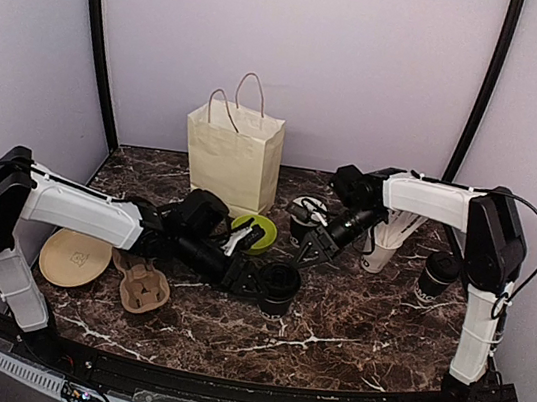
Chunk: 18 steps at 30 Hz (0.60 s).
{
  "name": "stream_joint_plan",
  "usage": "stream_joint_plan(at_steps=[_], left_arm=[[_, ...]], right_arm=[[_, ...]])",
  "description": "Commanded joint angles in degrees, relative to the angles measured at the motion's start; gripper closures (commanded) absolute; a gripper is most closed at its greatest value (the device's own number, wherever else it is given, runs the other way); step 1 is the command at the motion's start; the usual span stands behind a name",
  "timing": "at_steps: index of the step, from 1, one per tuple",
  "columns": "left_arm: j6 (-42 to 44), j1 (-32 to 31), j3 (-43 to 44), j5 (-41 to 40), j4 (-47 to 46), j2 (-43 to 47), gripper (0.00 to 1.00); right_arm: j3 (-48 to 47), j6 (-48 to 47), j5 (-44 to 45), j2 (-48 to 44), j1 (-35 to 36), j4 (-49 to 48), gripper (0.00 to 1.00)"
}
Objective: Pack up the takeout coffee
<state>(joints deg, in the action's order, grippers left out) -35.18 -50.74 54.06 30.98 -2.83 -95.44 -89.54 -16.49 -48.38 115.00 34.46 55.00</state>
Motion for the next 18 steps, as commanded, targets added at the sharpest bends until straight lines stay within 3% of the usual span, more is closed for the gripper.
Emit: stream_joint_plan(at_steps=[1, 4, 9, 18], left_arm=[[0.75, 1.25, 0.25, -3.73, 4.53, -2.53, 0.38], [1.17, 1.63, -0.10, -3.95, 5.08, -3.93, 0.40], [4.81, 1.75, -0.34, -9.31, 11.86, -8.41, 0.47], [6.92, 1.66, -1.17, -12.93, 12.33, -5.75, 0.47]], right_arm=[[2.22, 2.58, 7.71, 3.67, 1.75, -0.46, 0.55], [3.72, 4.69, 14.43, 5.32, 1.84, -2.10, 0.58], [5.67, 5.66, 18.42, 7.85, 2.03, -2.08, 0.61], [2.83, 3.93, 17.69, 6.54, 2.02, -0.15, 0.61]])
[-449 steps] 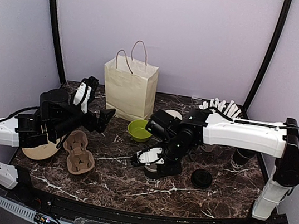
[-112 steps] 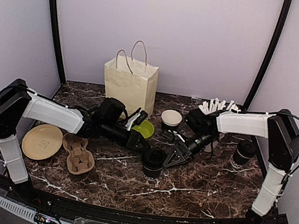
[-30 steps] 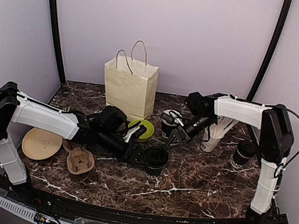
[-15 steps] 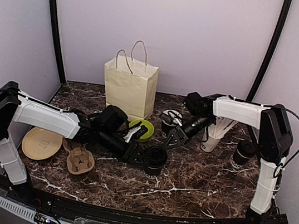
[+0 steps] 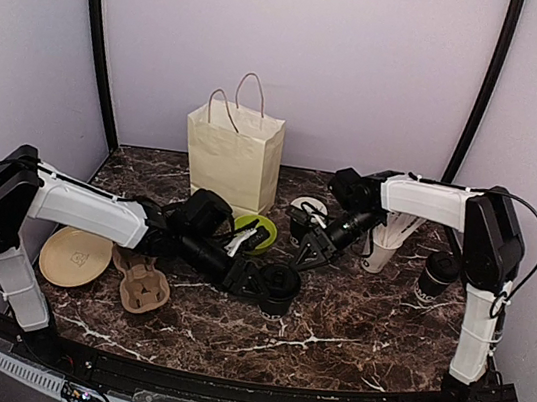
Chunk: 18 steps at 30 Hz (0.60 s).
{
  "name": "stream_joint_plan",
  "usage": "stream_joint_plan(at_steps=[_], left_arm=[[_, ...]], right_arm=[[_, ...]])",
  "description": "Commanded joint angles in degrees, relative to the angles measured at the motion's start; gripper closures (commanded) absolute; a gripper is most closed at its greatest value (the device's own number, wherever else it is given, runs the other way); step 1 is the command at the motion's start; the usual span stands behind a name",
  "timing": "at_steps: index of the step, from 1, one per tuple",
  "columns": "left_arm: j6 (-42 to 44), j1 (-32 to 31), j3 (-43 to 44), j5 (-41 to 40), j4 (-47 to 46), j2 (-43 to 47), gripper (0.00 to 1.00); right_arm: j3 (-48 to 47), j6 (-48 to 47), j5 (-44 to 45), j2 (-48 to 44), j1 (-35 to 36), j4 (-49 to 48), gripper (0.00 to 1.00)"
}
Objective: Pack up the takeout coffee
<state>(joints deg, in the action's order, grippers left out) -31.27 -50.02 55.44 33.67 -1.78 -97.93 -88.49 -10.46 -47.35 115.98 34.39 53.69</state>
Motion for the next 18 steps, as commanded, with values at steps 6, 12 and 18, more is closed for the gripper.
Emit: stream_joint_plan(at_steps=[6, 12, 18], left_arm=[[5.10, 0.37, 0.69, -12.79, 9.23, 3.67, 0.41], [4.95, 0.12, 3.53, -8.22, 6.65, 8.52, 0.33], [7.81, 0.23, 6.91, -10.75, 12.25, 10.85, 0.31]], right_arm=[[-3.44, -5.95, 7.75, 0.48, 1.14, 4.79, 0.60], [-7.08, -8.33, 5.37, -3.41, 0.41, 7.71, 0.50], [-7.07, -9.33, 8.03, -6.82, 0.32, 8.36, 0.43]])
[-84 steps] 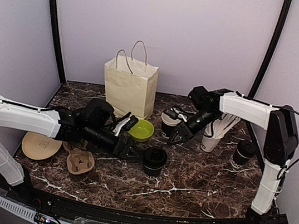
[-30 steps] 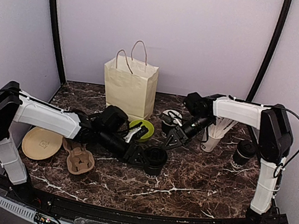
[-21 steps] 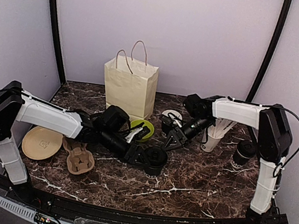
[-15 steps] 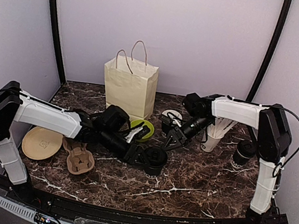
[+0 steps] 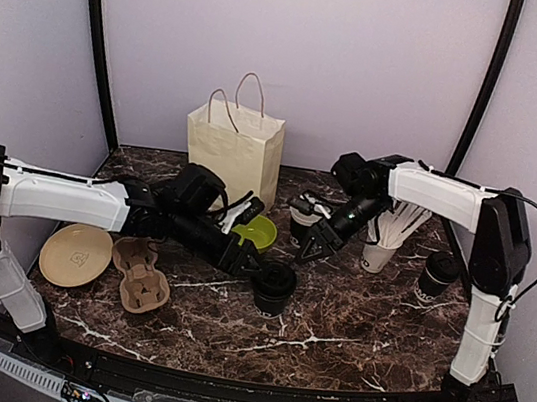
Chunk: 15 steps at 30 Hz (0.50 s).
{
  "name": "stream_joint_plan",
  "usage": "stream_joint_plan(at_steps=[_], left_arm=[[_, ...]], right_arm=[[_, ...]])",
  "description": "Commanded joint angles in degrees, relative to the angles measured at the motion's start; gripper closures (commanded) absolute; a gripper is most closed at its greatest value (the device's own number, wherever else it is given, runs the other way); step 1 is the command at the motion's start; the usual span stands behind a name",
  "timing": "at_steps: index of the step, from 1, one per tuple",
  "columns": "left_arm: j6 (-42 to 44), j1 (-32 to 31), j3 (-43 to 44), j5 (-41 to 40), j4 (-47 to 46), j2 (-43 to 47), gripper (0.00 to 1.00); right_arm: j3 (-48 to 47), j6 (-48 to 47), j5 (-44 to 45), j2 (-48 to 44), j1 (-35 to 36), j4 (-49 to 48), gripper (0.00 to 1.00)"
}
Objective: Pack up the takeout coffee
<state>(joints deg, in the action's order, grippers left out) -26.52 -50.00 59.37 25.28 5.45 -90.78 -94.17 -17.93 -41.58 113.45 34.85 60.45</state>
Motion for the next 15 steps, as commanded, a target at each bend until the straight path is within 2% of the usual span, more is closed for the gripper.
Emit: stream_joint_plan(at_steps=[1, 4, 8, 12, 15], left_arm=[[4.03, 0.24, 3.59, -4.14, 5.76, 3.93, 0.31], [5.32, 0.33, 4.34, -7.46, 8.11, 4.05, 0.31], [6.71, 0.37, 4.28, -9.74, 6.35, 3.66, 0.31], [6.28, 2.20, 5.33, -8.64, 2.73, 1.78, 0.31], [5.37, 3.85, 5.52, -4.67, -0.05, 0.25, 0.32]], right_arm=[[-1.20, -2.11, 2.82, -4.85, -0.13, 1.51, 0.43], [-0.38, -2.70, 4.10, -6.19, -0.14, 0.72, 0.43], [1.50, -5.83, 4.36, -7.64, 1.15, 0.39, 0.47], [5.98, -7.61, 12.27, -12.68, 5.05, -4.72, 0.49], [9.41, -8.88, 19.26, -16.22, 8.79, -9.03, 0.46]])
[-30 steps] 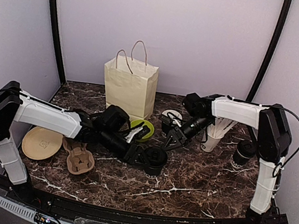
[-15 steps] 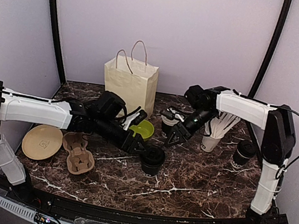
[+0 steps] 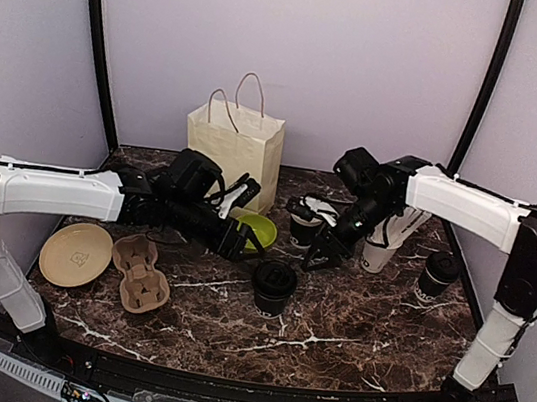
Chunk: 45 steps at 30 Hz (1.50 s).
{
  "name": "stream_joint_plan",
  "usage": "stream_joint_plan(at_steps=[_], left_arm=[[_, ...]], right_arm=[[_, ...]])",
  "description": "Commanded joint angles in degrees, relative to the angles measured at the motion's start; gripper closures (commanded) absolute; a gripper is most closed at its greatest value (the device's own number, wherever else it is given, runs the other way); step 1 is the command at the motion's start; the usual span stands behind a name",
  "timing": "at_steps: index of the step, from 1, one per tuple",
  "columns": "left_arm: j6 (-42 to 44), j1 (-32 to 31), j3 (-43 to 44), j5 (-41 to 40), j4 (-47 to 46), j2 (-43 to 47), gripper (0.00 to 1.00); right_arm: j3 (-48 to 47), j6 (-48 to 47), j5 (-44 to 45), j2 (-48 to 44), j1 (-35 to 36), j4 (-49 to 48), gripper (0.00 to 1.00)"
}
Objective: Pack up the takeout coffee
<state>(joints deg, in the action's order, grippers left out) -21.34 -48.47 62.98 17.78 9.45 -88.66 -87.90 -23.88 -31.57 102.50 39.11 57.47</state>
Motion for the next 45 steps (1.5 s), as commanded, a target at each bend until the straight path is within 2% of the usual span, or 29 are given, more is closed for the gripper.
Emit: stream_joint_plan(at_steps=[1, 4, 7, 8, 9, 11, 13, 19, 28, 45], left_arm=[[0.09, 2.85, 1.74, 4.38, -4.69, -2.66, 0.34], [-1.25, 3.98, 1.16, 7.53, -8.05, -4.34, 0.38], [-3.18, 5.34, -0.55, 10.72, -11.97, -6.16, 0.45], [-3.95, 5.55, -1.00, 11.37, -13.95, -6.39, 0.47], [-4.58, 5.75, -1.67, 12.38, -14.82, -6.77, 0.48], [-5.07, 5.98, -2.24, 13.42, -16.49, -7.29, 0.49], [-5.45, 6.01, -2.62, 14.32, -17.39, -7.42, 0.50], [-5.77, 6.02, -2.96, 15.94, -18.36, -8.92, 0.50], [-7.23, 6.03, -2.78, 19.04, -20.44, -12.80, 0.54], [-5.63, 6.07, -4.08, 18.09, -17.80, -14.33, 0.58]], right_arm=[[3.77, -3.14, 11.63, -6.05, 5.90, -7.17, 0.46], [4.95, -4.08, 16.41, -7.93, 9.17, -10.27, 0.47], [4.88, -5.86, 20.69, -8.14, 11.83, -11.38, 0.53], [4.49, -6.71, 22.03, -7.84, 12.73, -11.24, 0.57], [4.29, -7.43, 23.05, -7.58, 13.50, -11.21, 0.66], [3.94, -8.84, 23.49, -7.40, 14.97, -10.63, 0.77], [4.03, -10.67, 21.75, -7.63, 16.31, -9.59, 0.83], [5.43, -12.98, 22.39, -7.60, 20.55, -9.00, 0.90], [6.58, -14.04, 24.26, -6.03, 23.68, -8.91, 0.95], [9.12, -13.56, 31.28, -3.19, 23.90, -12.19, 0.98]])
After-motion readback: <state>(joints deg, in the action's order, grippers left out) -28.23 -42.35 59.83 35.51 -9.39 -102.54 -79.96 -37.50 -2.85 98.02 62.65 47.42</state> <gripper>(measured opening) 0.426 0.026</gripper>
